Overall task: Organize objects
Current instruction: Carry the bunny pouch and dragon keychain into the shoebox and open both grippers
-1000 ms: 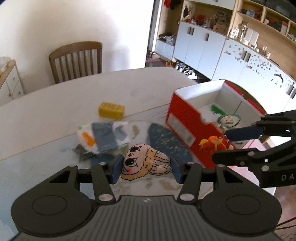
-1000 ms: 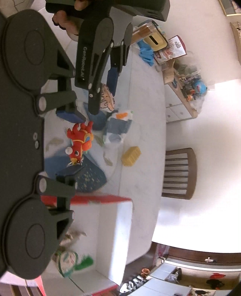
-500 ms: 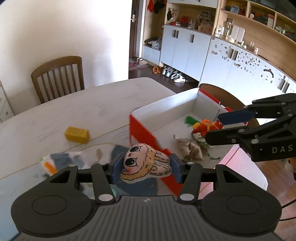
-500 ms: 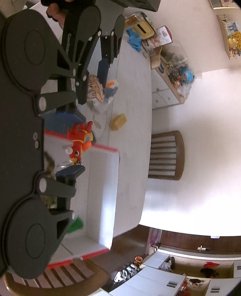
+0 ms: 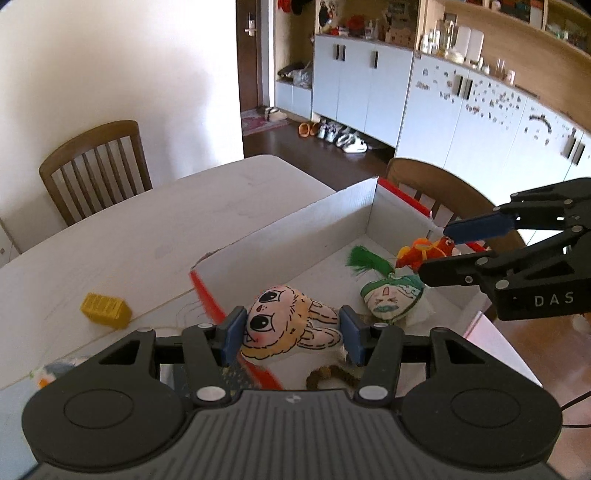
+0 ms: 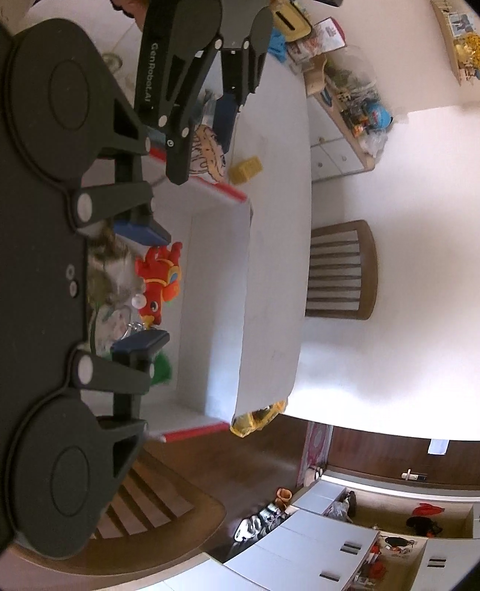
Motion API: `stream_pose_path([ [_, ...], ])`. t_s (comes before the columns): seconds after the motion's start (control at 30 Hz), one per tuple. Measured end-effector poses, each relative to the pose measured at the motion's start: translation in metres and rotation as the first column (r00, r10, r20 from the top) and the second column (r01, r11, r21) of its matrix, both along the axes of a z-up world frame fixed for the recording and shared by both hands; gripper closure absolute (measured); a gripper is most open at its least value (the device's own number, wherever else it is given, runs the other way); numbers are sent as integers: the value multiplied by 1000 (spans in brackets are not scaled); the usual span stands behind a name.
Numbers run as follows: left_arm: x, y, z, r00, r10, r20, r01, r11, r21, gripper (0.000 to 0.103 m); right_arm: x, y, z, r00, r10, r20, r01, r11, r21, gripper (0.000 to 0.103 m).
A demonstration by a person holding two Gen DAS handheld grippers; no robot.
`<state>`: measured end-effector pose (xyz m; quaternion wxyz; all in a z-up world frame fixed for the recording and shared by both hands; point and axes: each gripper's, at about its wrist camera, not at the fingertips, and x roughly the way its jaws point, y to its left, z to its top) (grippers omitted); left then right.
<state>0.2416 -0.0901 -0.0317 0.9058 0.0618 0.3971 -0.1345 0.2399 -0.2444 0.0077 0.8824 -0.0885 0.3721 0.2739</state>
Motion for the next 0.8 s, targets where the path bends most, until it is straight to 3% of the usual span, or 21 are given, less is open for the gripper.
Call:
stream_pose_path([
  [0.4, 63, -43, -44, 996, 22, -89, -9, 989, 146, 49, 54, -17, -44, 998, -2, -60, 0, 999, -48, 55],
  [0.8, 98, -58, -83, 977, 61, -202, -12, 972, 236, 49, 68, -16, -87, 992, 7, -128, -21, 993, -115, 55],
])
